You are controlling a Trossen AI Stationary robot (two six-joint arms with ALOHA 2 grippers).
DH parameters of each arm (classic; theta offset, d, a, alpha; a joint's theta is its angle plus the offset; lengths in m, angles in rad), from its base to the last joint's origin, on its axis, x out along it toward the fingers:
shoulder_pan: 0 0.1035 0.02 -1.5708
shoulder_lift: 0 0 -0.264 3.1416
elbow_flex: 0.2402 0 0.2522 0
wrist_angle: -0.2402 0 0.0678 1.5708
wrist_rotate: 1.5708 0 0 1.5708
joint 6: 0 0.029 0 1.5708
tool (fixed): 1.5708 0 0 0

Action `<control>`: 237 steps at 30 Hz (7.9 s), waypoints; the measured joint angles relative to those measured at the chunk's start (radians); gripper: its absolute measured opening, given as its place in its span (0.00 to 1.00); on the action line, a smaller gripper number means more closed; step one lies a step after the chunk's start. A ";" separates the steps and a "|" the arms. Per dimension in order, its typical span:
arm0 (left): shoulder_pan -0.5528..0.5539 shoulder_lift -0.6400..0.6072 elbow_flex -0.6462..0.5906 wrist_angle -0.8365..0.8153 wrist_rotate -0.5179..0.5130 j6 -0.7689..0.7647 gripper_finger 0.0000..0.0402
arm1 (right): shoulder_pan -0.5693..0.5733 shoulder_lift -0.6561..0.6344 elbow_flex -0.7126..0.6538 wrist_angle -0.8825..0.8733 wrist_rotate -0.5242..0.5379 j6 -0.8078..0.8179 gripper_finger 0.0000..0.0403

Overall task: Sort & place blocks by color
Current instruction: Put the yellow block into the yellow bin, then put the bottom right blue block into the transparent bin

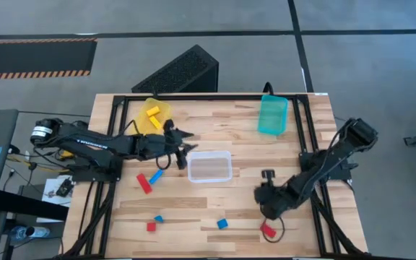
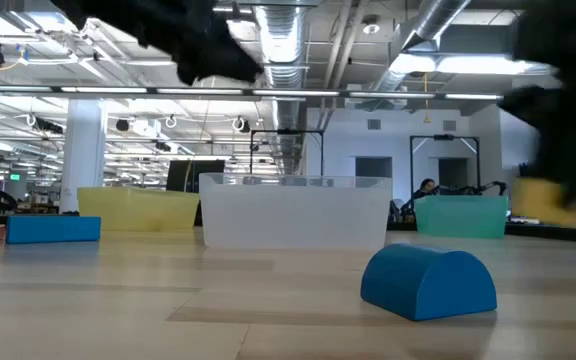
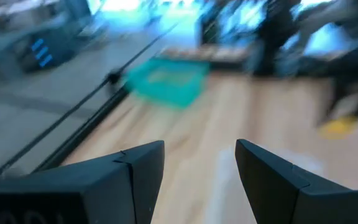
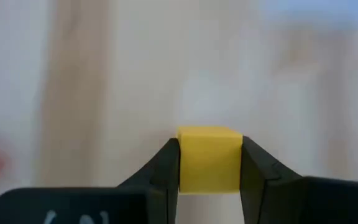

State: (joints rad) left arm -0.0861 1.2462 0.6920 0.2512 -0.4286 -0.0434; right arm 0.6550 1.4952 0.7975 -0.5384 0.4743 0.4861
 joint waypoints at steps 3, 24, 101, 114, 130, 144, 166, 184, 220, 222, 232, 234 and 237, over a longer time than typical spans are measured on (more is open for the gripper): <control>-0.053 0.052 -0.037 0.209 0.056 0.026 0.47 | -0.070 -0.034 0.000 0.121 0.115 -0.179 0.28; -0.069 0.328 -0.060 0.735 0.396 -0.372 0.51 | -0.203 -0.046 0.001 0.886 0.185 -1.305 0.30; -0.110 0.198 0.126 0.097 -0.078 -0.147 0.26 | -0.286 -0.052 0.000 0.873 0.191 -0.960 0.68; 0.191 0.096 0.121 -0.913 -0.467 -0.574 0.26 | -0.393 -0.051 0.000 0.734 0.045 -0.683 0.68; 0.463 0.096 0.121 -1.098 -0.357 -0.524 0.39 | -0.404 -0.051 0.001 0.720 -0.059 -0.517 0.68; 0.360 0.097 0.121 -1.096 -0.386 -0.546 0.52 | -0.413 0.018 -0.015 0.779 -0.190 -0.475 0.68; -0.404 0.162 0.122 -0.832 -0.645 -0.745 0.52 | -0.358 0.147 0.178 0.653 -0.191 -0.532 0.68; -0.364 0.395 0.121 -0.254 -0.271 -0.283 0.52 | -0.278 0.147 0.197 0.536 -0.394 -0.470 0.68; -0.635 0.392 0.122 -0.015 -0.319 -0.463 0.52 | -0.016 0.416 0.207 0.732 -0.209 -0.160 0.68; -0.637 0.392 0.122 -0.015 -0.320 -0.463 0.52 | -0.016 0.432 0.206 0.734 -0.203 -0.154 0.68; -0.637 0.392 0.122 -0.025 -0.320 -0.463 0.52 | -0.025 0.474 0.206 0.728 -0.187 -0.135 0.68; -0.637 0.392 0.122 -0.026 -0.320 -0.463 0.52 | -0.025 0.474 0.206 0.727 -0.187 -0.135 0.65; -0.637 0.392 0.122 -0.030 -0.320 -0.463 0.52 | -0.024 0.474 0.203 0.717 -0.187 -0.135 0.58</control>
State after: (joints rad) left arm -0.7235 1.6379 0.8143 0.2209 -0.7483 -0.5060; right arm 0.6312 1.9690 1.0006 0.1789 0.2874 0.3508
